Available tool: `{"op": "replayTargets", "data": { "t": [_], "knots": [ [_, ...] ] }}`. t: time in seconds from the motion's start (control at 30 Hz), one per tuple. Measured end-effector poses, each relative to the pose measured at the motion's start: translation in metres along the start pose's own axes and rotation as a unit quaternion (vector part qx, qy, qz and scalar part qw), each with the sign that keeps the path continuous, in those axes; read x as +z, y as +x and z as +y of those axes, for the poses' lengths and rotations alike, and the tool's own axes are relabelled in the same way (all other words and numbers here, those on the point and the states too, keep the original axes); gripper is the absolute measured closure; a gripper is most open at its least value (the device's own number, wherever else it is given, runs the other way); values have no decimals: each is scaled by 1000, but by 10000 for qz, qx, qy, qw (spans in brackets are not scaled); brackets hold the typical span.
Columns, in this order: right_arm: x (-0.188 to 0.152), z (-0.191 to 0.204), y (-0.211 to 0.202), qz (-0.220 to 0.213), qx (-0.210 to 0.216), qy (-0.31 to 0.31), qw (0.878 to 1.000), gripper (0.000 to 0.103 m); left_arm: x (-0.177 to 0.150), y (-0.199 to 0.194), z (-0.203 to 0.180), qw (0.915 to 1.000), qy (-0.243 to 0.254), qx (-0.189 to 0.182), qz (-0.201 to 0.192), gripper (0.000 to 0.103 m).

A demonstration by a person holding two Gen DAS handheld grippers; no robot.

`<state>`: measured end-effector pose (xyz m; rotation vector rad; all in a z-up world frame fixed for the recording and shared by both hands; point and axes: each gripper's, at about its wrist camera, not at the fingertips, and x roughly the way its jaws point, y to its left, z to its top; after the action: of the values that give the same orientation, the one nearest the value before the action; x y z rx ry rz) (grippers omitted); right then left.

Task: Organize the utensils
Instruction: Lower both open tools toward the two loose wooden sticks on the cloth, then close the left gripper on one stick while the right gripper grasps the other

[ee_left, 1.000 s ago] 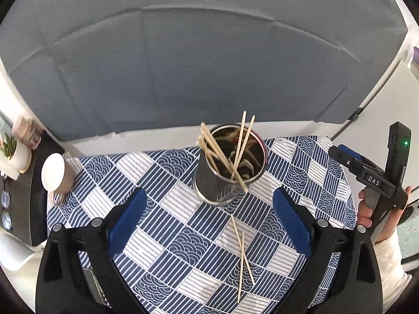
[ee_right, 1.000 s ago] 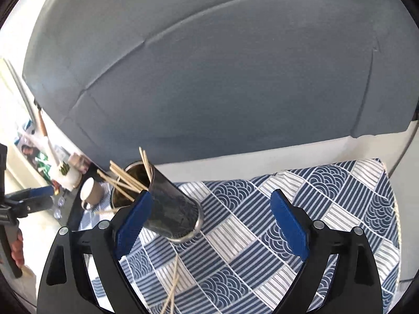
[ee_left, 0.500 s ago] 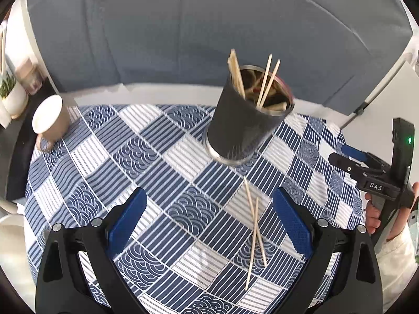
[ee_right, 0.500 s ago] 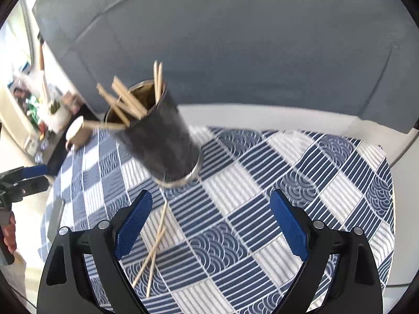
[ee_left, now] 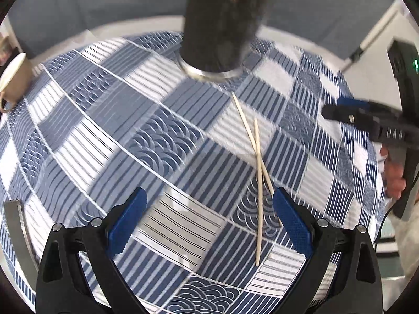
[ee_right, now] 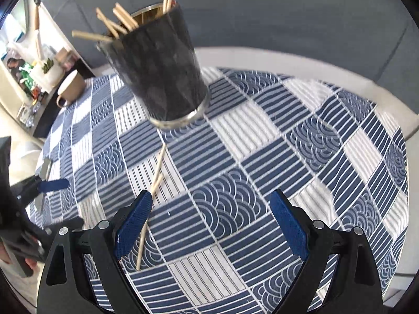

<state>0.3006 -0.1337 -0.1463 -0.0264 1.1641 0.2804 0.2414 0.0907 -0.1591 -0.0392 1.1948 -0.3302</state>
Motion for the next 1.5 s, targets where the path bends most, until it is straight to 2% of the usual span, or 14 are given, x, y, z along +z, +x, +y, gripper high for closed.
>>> {"op": "replayTargets", "data": {
  "t": [0.17,0.43,0.5,0.67,0.97,1.2,1.27,1.3,1.33,1.37,1.4,1.43,1.5],
  "knots": [
    [-12,5,14,223,-53,-126,9997,16,-16,23,-20,9991,371,-2,193,8],
    [-24,18,32,463,-53,-255,9986,16,-25,49,-33,9955,806,297,396,8],
    [-27,23,35,528,-10,-246,9983,16,-26,52,-35,9940,916,472,355,8],
    [-33,34,42,627,12,-301,9976,16,-22,58,-38,9917,989,766,290,6],
    [-32,58,56,809,-134,-527,9952,16,-27,51,-20,9929,880,768,236,10],
    [-28,78,80,992,-587,-546,9918,16,-30,45,-11,9943,623,843,205,17],
    [-26,84,82,987,-638,-626,9911,23,-32,43,-9,9945,551,870,186,19],
    [-25,87,81,974,-619,-678,9910,33,-32,41,-7,9946,491,894,176,24],
    [-22,90,79,958,-581,-775,9907,49,-32,39,-5,9948,413,916,167,27],
    [-21,92,78,955,-558,-835,9904,57,-33,35,0,9949,327,945,147,36],
    [-19,92,76,964,-546,-881,9899,78,-32,33,2,9949,250,967,136,45],
    [-19,91,75,986,-566,-907,9894,99,-32,32,4,9950,196,964,146,48],
    [-19,83,73,986,-772,-906,9880,98,-33,29,10,9949,119,985,151,69]
  ]
}}
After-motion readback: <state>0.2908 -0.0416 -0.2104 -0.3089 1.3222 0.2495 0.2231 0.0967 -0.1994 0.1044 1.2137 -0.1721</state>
